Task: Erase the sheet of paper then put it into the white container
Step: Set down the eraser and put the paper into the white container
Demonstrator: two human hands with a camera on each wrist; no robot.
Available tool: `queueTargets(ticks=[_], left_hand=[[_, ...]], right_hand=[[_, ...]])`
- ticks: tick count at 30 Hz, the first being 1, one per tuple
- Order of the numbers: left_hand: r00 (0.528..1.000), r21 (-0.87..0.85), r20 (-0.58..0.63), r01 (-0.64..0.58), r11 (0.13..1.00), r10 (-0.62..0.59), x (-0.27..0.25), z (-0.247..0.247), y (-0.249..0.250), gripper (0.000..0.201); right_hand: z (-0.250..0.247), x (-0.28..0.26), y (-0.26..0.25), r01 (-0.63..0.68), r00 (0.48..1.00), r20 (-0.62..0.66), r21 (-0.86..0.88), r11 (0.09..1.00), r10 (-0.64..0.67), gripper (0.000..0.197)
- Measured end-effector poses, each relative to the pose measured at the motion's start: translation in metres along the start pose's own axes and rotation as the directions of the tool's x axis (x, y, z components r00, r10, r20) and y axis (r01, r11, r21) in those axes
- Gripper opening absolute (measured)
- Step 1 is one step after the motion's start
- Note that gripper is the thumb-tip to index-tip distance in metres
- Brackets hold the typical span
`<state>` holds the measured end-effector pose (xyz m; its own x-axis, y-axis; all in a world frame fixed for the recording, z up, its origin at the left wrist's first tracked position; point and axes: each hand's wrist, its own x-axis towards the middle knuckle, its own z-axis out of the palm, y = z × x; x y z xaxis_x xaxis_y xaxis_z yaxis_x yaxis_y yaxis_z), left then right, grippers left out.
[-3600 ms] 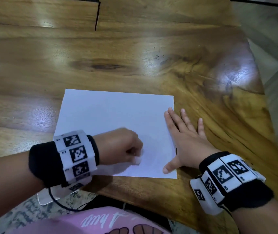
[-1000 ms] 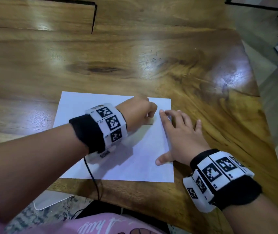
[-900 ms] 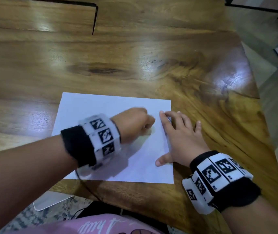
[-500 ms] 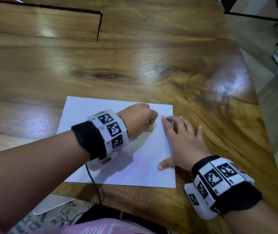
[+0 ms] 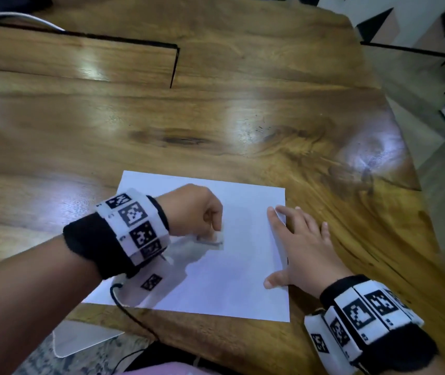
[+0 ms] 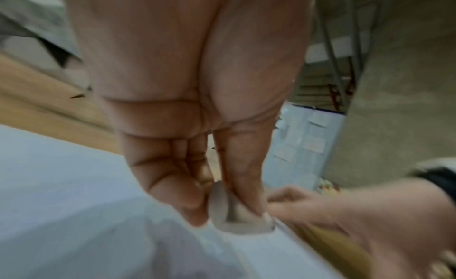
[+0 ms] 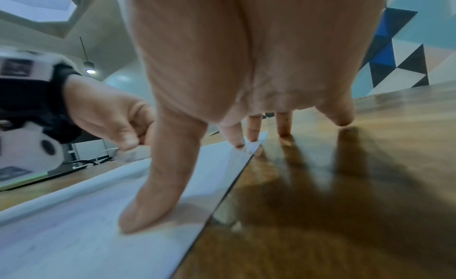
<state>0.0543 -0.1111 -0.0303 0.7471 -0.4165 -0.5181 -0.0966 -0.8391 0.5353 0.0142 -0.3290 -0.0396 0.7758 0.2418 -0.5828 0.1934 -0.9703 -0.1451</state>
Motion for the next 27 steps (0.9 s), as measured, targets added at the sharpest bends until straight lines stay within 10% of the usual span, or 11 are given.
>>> queueTargets(ticks=[4, 8, 15, 27], left_hand=[[0.972, -0.412, -0.187, 0.053, 0.91, -0.141, 0.024, -0.031, -0.017, 0.013], [0.802, -0.691, -0.398, 0.057, 0.721, -0.445, 0.053, -0.053, -0.019, 0.014], [0.64, -0.777, -0.417, 0.118, 0.619, -0.645, 0.087, -0.058, -0.029, 0.03], [0.66, -0.605, -0.492, 0.209, 0.768, -0.568, 0.045, -0.046, -0.025, 0.019]], right_hand=[[-0.004, 0.0, -0.004, -0.008, 0.999, -0.035, -0.025, 1.0, 0.007, 0.124], [-0.008, 0.002, -0.012, 0.004, 0.996, -0.086, -0.018, 1.0, -0.006, 0.114], [-0.018, 0.019, -0.01, -0.017, 0.958, -0.286, 0.069, 0.997, 0.036, 0.082], [-0.036, 0.058, -0.007, -0.124, 0.935, -0.307, 0.191, 0.974, 0.179, 0.056]])
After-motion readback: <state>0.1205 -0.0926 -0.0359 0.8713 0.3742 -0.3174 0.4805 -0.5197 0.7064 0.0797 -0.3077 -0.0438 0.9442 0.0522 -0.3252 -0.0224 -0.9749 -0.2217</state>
